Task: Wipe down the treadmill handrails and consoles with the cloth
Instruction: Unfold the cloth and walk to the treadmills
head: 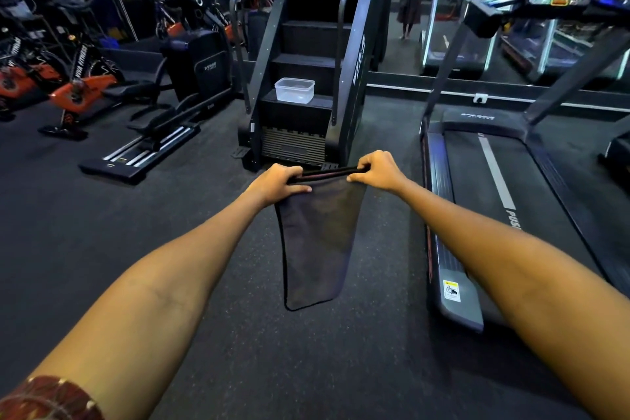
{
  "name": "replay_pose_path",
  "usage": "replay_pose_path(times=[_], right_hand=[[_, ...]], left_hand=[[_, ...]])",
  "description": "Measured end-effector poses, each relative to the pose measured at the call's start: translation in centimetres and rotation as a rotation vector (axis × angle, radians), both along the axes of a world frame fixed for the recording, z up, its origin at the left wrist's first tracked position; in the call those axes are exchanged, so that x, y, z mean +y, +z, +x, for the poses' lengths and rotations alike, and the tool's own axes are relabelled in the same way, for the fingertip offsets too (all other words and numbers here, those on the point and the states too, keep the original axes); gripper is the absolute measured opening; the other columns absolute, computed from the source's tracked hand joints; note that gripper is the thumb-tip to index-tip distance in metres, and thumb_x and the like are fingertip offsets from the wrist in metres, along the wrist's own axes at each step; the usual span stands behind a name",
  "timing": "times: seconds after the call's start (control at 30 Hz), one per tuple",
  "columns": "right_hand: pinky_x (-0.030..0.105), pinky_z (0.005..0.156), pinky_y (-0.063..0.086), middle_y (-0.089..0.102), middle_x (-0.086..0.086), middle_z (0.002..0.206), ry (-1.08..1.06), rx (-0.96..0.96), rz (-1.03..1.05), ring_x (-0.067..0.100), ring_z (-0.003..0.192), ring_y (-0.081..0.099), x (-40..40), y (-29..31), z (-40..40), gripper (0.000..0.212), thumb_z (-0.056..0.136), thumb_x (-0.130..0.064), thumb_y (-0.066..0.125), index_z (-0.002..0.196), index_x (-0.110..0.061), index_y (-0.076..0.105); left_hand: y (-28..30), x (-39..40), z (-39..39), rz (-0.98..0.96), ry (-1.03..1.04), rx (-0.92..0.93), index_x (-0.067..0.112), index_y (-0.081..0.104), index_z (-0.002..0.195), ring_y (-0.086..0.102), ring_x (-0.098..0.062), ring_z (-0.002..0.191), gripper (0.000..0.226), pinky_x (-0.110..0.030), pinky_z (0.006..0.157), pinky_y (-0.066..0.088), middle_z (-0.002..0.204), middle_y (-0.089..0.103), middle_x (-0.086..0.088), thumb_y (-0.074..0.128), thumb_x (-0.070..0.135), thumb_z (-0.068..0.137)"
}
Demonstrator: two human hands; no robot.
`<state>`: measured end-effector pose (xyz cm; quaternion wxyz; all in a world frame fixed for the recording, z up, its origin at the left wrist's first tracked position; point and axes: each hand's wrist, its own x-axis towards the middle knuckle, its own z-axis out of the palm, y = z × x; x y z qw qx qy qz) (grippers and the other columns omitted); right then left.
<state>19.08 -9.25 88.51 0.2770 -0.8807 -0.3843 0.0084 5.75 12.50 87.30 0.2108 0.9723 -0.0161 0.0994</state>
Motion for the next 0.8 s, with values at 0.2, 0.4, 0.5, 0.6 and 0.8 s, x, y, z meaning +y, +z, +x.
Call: replay_pose_path(times=[0.2, 0.4, 0.5, 0.6, 0.8], right_hand=[[0.016, 0.075, 0.045, 0.072, 0.011, 0.090, 0.042, 0.183, 0.059, 0.017, 0.083, 0.064, -0.1, 0.6, 0.0, 0.019, 0.080, -0.013, 0.071, 0.096, -0.002, 0.074], [0.014, 0.055, 0.051, 0.062, 0.007, 0.071, -0.093, 0.583, 0.391, 0.012, 0.065, 0.057, 0.4, 1.1, -0.6, 0.007, 0.078, 0.008, 0.065, 0.082, 0.005, 0.069], [0.021, 0.053, 0.041, 0.054, 0.006, 0.061, -0.083, 0.523, 0.405, 0.011, 0.058, 0.048, 1.0, 1.2, -0.8, 0.027, 0.077, 0.009, 0.061, 0.059, -0.010, 0.061], [0.018, 0.050, 0.041, 0.054, 0.006, 0.064, -0.005, 0.545, 0.408, 0.008, 0.053, 0.051, 1.7, 1.7, -1.3, 0.030, 0.076, 0.012, 0.064, 0.079, -0.015, 0.051], [0.024, 0.057, 0.042, 0.058, 0.011, 0.076, 0.125, 0.579, 0.389, 0.016, 0.064, 0.055, 3.7, 2.3, -2.0, 0.049, 0.076, 0.014, 0.065, 0.099, -0.018, 0.034]], left_hand=[[-0.5, 1.9, -0.5, -0.022, 0.063, -0.018, 0.023, 0.033, 0.057, 0.034, -0.010, 0.051, 0.050, -0.030, 0.053, 0.028, 0.054, 0.037, 0.006, 0.076, 0.040, 0.075], [-0.2, 2.7, -0.7, -0.017, -0.010, -0.010, 0.024, 0.032, 0.057, 0.034, -0.006, 0.053, 0.050, -0.027, 0.054, 0.028, 0.057, 0.037, 0.009, 0.077, 0.035, 0.075], [-0.2, 3.0, -0.3, -0.018, 0.011, 0.032, 0.020, 0.035, 0.059, 0.036, -0.008, 0.054, 0.047, -0.028, 0.055, 0.028, 0.058, 0.037, 0.007, 0.075, 0.033, 0.078], [0.3, 3.0, 0.3, 0.041, 0.056, 0.168, 0.013, 0.043, 0.080, 0.049, -0.020, 0.073, 0.038, -0.034, 0.065, 0.036, 0.077, 0.050, -0.001, 0.074, 0.034, 0.079], [2.1, -1.4, 2.7, -0.332, -0.030, 0.097, 0.012, 0.043, 0.130, 0.051, -0.015, 0.116, 0.063, -0.025, 0.096, 0.039, 0.124, 0.055, -0.005, 0.077, 0.025, 0.078]])
